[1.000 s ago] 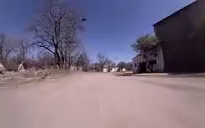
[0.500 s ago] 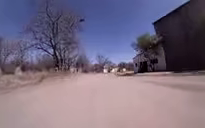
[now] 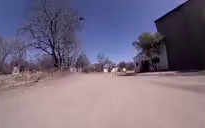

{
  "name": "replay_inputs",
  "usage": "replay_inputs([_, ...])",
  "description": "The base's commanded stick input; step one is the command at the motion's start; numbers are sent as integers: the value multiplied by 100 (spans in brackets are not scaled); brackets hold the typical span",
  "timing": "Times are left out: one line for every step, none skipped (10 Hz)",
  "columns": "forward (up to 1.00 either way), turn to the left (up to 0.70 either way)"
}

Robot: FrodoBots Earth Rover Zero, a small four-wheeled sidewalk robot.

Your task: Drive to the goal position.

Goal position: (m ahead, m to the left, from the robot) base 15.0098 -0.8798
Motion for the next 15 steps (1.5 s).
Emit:
replay_inputs([100,0])
replay_inputs([100,0])
replay_inputs([100,0])
replay_inputs([100,0])
replay_inputs([100,0])
replay_inputs([100,0])
replay_inputs([100,0])
replay_inputs([100,0])
replay_inputs([100,0])
replay_inputs([100,0])
replay_inputs([100,0])
replay_inputs([100,0])
replay_inputs([100,0])
replay_inputs([100,0])
replay_inputs([100,0])
